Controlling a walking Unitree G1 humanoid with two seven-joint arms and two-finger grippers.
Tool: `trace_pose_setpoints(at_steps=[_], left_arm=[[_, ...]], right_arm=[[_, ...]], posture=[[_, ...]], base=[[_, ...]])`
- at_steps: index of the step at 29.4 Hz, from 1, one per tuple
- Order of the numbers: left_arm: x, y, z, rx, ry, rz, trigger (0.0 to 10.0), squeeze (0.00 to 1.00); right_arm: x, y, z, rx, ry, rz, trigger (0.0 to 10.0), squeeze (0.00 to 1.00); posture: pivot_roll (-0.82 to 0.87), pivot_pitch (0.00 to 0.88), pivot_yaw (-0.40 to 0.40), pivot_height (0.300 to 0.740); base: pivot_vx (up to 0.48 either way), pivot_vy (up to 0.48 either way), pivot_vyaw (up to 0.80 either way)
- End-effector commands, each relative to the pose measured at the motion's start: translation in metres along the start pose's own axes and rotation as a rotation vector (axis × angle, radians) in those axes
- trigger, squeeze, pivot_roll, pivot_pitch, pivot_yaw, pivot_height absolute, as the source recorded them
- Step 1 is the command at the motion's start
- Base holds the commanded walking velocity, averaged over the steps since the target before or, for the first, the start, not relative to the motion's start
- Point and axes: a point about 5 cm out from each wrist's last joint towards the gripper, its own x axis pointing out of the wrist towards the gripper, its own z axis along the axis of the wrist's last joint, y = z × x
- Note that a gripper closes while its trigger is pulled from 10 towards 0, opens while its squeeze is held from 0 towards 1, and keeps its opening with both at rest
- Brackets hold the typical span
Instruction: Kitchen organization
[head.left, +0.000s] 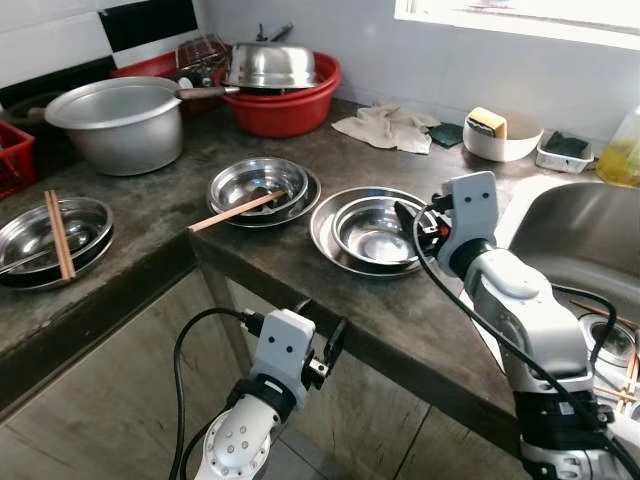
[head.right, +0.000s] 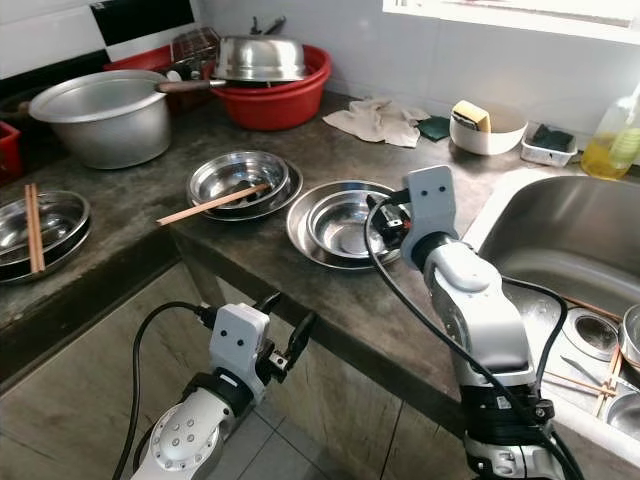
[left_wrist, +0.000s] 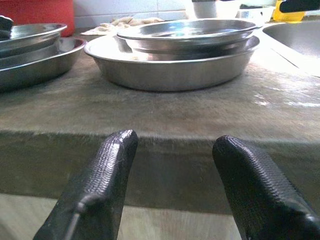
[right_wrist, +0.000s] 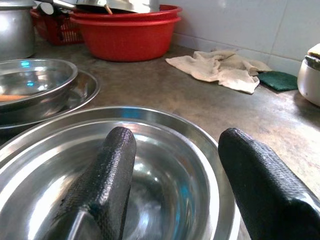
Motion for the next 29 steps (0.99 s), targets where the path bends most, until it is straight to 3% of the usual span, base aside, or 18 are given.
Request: trace_pose_setpoints(at_steps=[1,2,4,5,8,9,18,29], left_arm=[[-0.002,0.0,0.0,-0.001,0.007,0.0,10.0,0.0],[-0.002,0.0,0.0,-0.004,0.007,-0.005,10.0,0.0],[-0.002,0.0,0.0,-0.006,0.007,-0.008,10.0,0.0],[-0.001,-0.001,0.0,-0.007,0.008,-0.013,10.0,0.0],[-0.001,-0.004,0.0,-0.019,0.008,-0.037,10.0,0.0],[-0.001,-0.006,0.0,-0.025,0.01,-0.058,10.0,0.0],[-0.001,-0.007,0.0,-0.028,0.01,-0.068,10.0,0.0],[0.0,-0.007,0.0,-0.029,0.014,-0.06,10.0,0.0]], right_arm=[[0.002,-0.004,0.005,-0.002,0.012,0.004,10.0,0.0],[0.004,-0.008,0.006,-0.006,0.031,0.0,10.0,0.09],[0.004,-0.011,0.005,-0.007,0.043,-0.003,10.0,0.09],[0.005,-0.013,0.006,-0.016,0.059,0.001,10.0,1.0],[0.008,-0.023,0.006,-0.045,0.102,-0.029,10.0,1.0],[0.009,-0.026,0.004,-0.045,0.13,-0.037,10.0,0.0],[0.012,-0.03,-0.004,0.052,0.247,-0.032,10.0,0.0],[0.018,-0.023,0.008,0.146,0.23,0.029,10.0,0.0]], posture=[[-0.02,0.035,-0.009,0.74],[-0.02,0.038,-0.009,0.74],[-0.02,0.038,-0.009,0.74],[-0.02,0.042,-0.01,0.74],[-0.02,0.046,-0.015,0.74],[-0.02,0.051,-0.013,0.74],[-0.02,0.06,-0.023,0.74],[-0.02,0.068,-0.028,0.74]], base=[[0.0,0.0,0.0],[0.0,0.0,0.0],[0.0,0.0,0.0],[0.0,0.0,0.0],[0.0,0.0,0.0],[0.0,0.0,0.0],[0.0,0.0,0.0],[0.0,0.0,0.0]])
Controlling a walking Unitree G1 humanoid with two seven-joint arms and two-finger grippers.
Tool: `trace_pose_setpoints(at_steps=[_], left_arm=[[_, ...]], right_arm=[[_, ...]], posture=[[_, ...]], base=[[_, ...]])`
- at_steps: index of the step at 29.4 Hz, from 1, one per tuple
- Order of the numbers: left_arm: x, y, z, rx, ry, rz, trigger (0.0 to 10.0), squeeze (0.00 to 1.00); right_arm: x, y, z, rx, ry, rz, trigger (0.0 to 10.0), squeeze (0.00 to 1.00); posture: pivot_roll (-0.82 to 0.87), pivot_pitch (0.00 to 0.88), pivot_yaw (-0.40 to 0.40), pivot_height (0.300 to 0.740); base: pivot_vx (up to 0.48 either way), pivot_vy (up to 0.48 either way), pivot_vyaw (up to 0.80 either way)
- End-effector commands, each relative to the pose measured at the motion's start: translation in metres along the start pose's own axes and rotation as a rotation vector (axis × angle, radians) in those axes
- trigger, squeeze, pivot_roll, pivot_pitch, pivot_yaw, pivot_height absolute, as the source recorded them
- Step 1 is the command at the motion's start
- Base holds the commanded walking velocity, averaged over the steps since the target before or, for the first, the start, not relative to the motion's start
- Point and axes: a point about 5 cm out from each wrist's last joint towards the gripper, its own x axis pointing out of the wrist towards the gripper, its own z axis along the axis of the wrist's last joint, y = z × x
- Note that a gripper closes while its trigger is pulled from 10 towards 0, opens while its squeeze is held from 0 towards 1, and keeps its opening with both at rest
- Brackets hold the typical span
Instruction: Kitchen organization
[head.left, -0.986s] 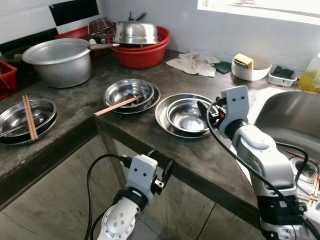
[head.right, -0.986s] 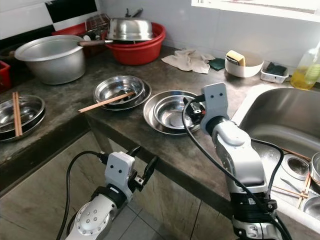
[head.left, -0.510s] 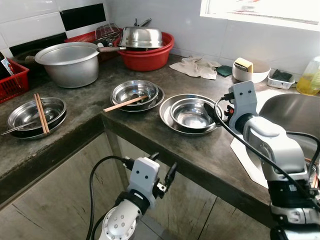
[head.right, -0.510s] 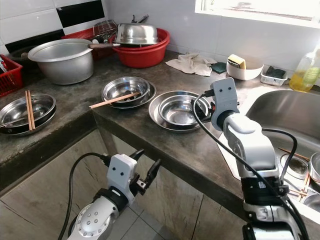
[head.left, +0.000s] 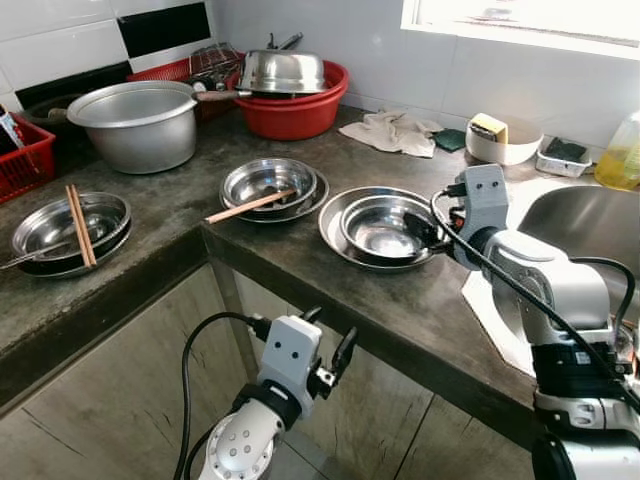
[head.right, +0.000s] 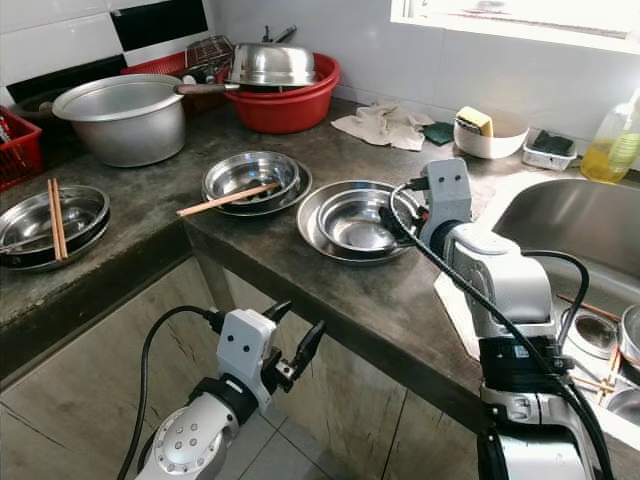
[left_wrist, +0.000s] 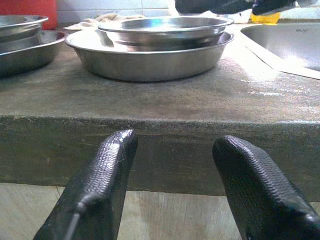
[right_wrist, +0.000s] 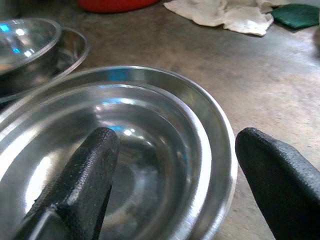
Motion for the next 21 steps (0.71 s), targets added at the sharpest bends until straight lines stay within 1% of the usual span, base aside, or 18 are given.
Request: trace_pose_setpoints(at_steps=[1,4,6,8,13,19,21], left_arm=[[0.0,0.0,0.002,0.004,0.0,0.006,10.0,0.0],[0.0,0.0,0.002,0.004,0.0,0.007,10.0,0.0],[0.0,0.0,0.002,0.004,0.0,0.007,10.0,0.0],[0.0,0.0,0.001,0.005,0.002,0.01,10.0,0.0],[0.0,0.0,0.002,0.006,-0.001,0.013,10.0,0.0],[0.001,0.0,0.002,0.007,0.0,0.015,10.0,0.0],[0.001,0.0,0.002,0.005,0.0,0.015,10.0,0.0]], right_arm=[[0.0,0.0,0.004,0.022,-0.002,0.013,10.0,0.0],[0.002,0.006,0.005,0.08,0.013,0.056,10.0,0.0],[0.002,0.006,0.005,0.08,0.013,0.056,10.0,0.0],[0.003,0.009,0.004,0.111,0.023,0.072,10.0,0.0],[0.004,0.009,0.005,0.118,0.025,0.061,10.0,0.0],[0.005,0.011,0.005,0.166,0.044,0.084,10.0,0.0],[0.005,0.012,0.005,0.159,0.047,0.08,10.0,0.0]], posture=[[-0.02,0.068,-0.028,0.74],[-0.02,0.069,-0.029,0.74],[-0.02,0.069,-0.029,0.74],[-0.02,0.069,-0.029,0.74],[-0.02,0.07,-0.032,0.74],[-0.02,0.068,-0.032,0.74],[-0.02,0.068,-0.033,0.74]], base=[[0.0,0.0,0.0],[0.0,0.0,0.0],[0.0,0.0,0.0],[0.0,0.0,0.0],[0.0,0.0,0.0],[0.0,0.0,0.0],[0.0,0.0,0.0]])
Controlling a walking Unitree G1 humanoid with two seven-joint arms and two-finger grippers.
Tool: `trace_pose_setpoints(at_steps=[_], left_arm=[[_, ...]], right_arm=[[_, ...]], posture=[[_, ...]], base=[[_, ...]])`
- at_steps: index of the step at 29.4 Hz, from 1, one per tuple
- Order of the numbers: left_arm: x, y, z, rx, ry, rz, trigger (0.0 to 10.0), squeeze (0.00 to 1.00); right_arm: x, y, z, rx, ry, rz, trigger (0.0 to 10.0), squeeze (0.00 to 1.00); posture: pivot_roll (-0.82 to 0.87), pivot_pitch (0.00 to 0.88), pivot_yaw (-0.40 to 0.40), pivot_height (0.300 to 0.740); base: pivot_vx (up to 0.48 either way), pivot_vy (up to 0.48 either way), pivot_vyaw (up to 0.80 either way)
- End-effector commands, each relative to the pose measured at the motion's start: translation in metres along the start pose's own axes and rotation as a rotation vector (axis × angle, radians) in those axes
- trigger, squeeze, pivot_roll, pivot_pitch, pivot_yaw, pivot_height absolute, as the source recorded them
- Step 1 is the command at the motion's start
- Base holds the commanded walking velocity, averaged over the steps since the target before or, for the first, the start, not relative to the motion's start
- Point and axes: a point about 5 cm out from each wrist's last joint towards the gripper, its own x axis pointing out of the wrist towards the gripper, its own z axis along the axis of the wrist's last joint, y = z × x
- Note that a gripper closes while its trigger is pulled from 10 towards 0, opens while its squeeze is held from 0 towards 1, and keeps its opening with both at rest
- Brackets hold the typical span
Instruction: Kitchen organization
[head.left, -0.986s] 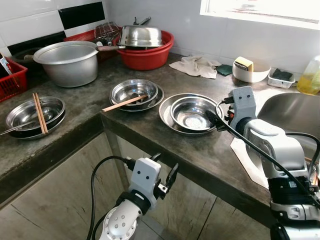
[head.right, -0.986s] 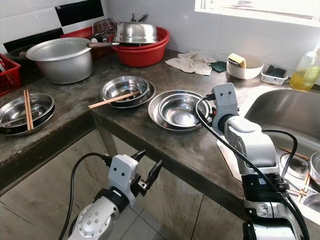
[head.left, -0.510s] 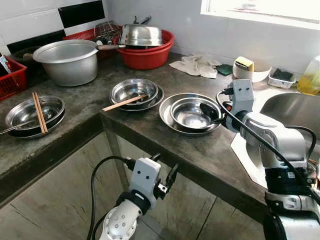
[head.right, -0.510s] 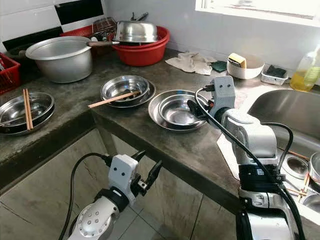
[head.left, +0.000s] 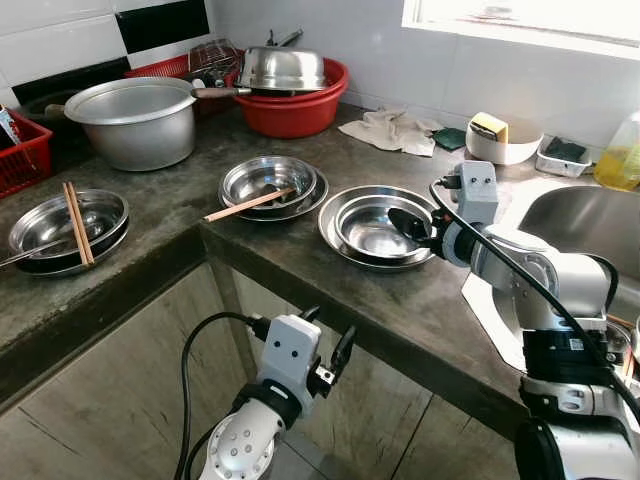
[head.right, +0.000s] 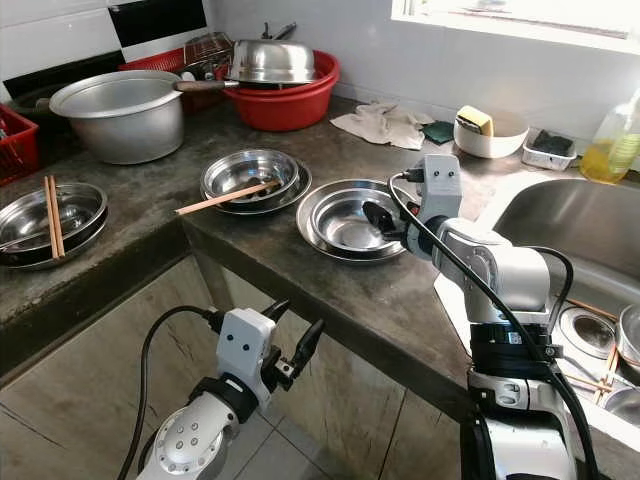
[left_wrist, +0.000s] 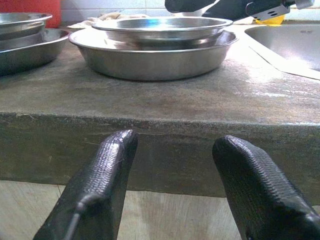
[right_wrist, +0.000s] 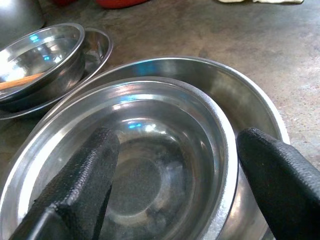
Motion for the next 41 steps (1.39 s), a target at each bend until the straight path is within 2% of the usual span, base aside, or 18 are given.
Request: trace_pose_setpoints(at_steps=[1,5,12,22,28,30,38,41], left_arm=[[0.0,0.0,0.001,0.008,0.001,-0.002,10.0,0.0],[0.0,0.0,0.001,0.009,0.001,-0.001,10.0,0.0],[0.0,0.0,0.001,0.01,0.002,0.001,10.0,0.0],[0.0,-0.001,0.0,0.011,0.006,0.001,10.0,0.0],[0.0,-0.001,-0.001,0.01,0.007,0.002,10.0,0.0],[0.0,-0.002,-0.001,0.011,0.007,0.001,10.0,0.0],[0.001,-0.001,-0.001,0.012,0.008,0.003,10.0,0.0],[0.002,-0.001,-0.001,0.014,0.009,0.01,10.0,0.0]], right_arm=[[0.001,0.002,0.004,0.014,0.002,0.006,10.0,0.0],[0.002,0.002,0.002,0.021,0.019,-0.005,10.0,0.0],[0.006,0.0,0.005,0.105,0.063,-0.025,10.0,0.0],[0.007,0.004,0.019,0.101,0.027,0.015,10.0,0.0],[0.007,0.006,0.01,0.092,0.088,0.025,10.0,0.0],[0.008,0.003,0.004,0.083,0.134,-0.017,10.0,0.0],[0.01,0.002,0.008,0.108,0.177,-0.029,10.0,0.0],[0.012,0.001,0.011,0.139,0.223,-0.049,10.0,0.0]], posture=[[-0.02,0.067,-0.031,0.74],[-0.02,0.068,-0.033,0.74],[-0.02,0.06,-0.034,0.74],[-0.02,0.053,-0.035,0.74],[-0.02,0.049,-0.035,0.74],[-0.03,0.046,-0.034,0.74],[-0.02,0.055,-0.037,0.74],[-0.02,0.059,-0.038,0.74]], base=[[0.0,0.0,0.0],[0.0,0.0,0.0],[0.0,0.0,0.0],[0.0,0.0,0.0],[0.0,0.0,0.0],[0.0,0.0,0.0],[0.0,0.0,0.0],[0.0,0.0,0.0]])
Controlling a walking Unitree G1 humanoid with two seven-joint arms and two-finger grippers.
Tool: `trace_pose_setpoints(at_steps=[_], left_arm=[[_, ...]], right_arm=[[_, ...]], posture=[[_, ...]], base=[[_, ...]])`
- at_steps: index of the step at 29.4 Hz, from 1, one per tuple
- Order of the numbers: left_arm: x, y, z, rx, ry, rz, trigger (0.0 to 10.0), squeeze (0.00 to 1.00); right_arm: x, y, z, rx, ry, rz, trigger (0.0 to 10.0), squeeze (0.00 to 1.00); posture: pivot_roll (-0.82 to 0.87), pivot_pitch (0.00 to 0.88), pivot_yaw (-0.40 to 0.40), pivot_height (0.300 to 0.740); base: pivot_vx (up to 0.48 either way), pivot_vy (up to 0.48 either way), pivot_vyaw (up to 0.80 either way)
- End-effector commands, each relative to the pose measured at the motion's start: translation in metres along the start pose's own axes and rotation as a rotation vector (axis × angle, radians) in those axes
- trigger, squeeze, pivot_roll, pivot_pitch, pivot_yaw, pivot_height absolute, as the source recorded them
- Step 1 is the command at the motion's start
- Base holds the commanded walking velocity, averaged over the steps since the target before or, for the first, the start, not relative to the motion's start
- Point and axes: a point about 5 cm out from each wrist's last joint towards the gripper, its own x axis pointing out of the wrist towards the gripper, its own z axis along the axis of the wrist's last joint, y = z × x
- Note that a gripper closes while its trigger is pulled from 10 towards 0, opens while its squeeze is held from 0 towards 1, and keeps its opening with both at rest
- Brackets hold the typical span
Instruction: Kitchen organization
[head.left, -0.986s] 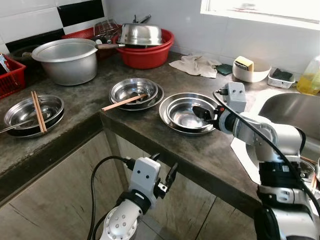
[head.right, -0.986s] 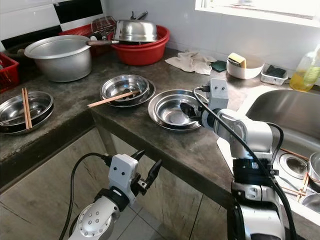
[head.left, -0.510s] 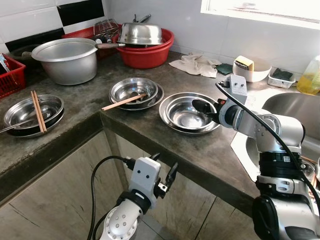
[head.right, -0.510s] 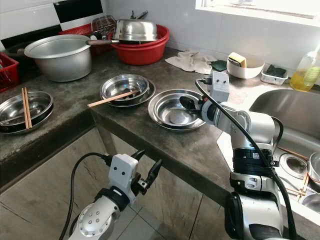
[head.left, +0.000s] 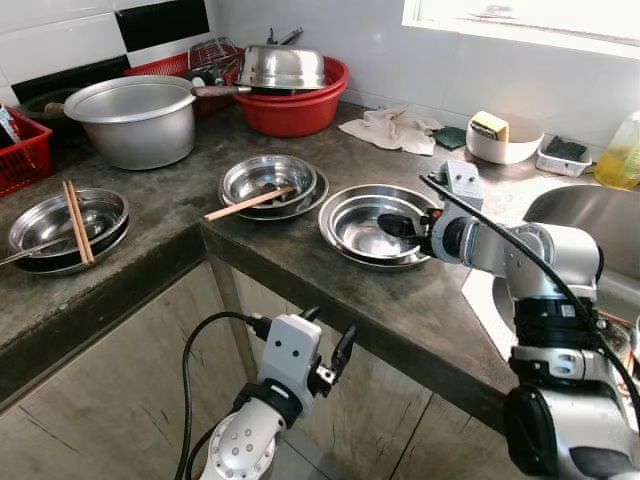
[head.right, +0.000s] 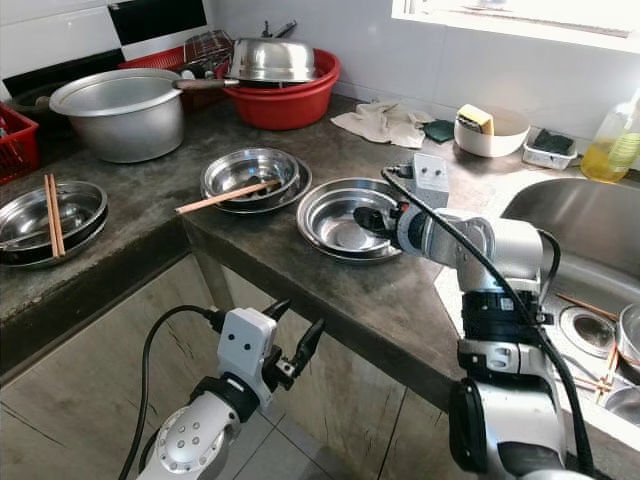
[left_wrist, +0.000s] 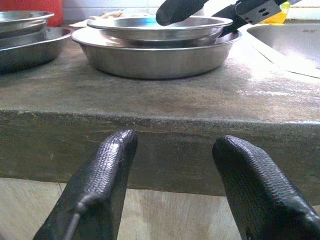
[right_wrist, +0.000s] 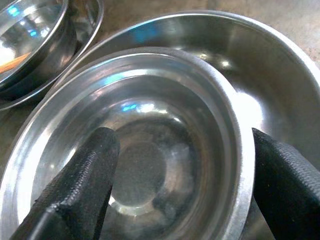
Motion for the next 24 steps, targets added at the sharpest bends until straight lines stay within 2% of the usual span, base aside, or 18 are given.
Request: trace_pose_setpoints(at_steps=[1,9,12,13,15,16,24], left_arm=[[0.0011,-0.0002,0.0001,0.014,0.006,0.006,10.0,0.0],[0.0013,0.0003,0.0,0.016,0.006,0.011,10.0,0.0],[0.0019,0.0002,0.0001,0.018,0.006,0.011,10.0,0.0],[0.002,0.0003,0.0002,0.017,0.006,0.012,10.0,0.0],[0.0021,0.0003,0.0002,0.017,0.007,0.012,10.0,0.0],[0.002,-0.0002,0.0,0.017,0.007,0.012,10.0,0.0],[0.0021,0.0002,0.0005,0.018,0.007,0.017,10.0,0.0]], right_arm=[[-0.001,-0.0027,0.0027,0.013,0.027,-0.029,10.0,0.0],[-0.0006,0.0004,0.0073,-0.038,0.082,-0.058,10.0,0.0],[0.0,0.0017,0.0061,-0.137,0.103,-0.077,10.0,0.0],[0.0008,0.0019,0.0039,-0.154,0.119,-0.084,2.3,0.0],[0.0013,0.0019,0.0025,-0.159,0.129,-0.089,2.3,0.0],[0.003,0.0028,-0.001,-0.158,0.154,-0.092,0.0,0.0],[0.0055,0.0025,0.0018,-0.114,0.147,-0.097,0.0,0.0]], posture=[[-0.02,0.059,-0.038,0.74],[-0.02,0.064,-0.038,0.74],[-0.03,0.066,-0.037,0.74],[-0.03,0.065,-0.039,0.74],[-0.03,0.065,-0.039,0.74],[-0.03,0.065,-0.038,0.74],[-0.02,0.069,-0.04,0.74]], base=[[0.0,0.0,0.0],[0.0,0.0,0.0],[0.0,0.0,0.0],[0.0,0.0,0.0],[0.0,0.0,0.0],[0.0,0.0,0.0],[0.0,0.0,0.0]])
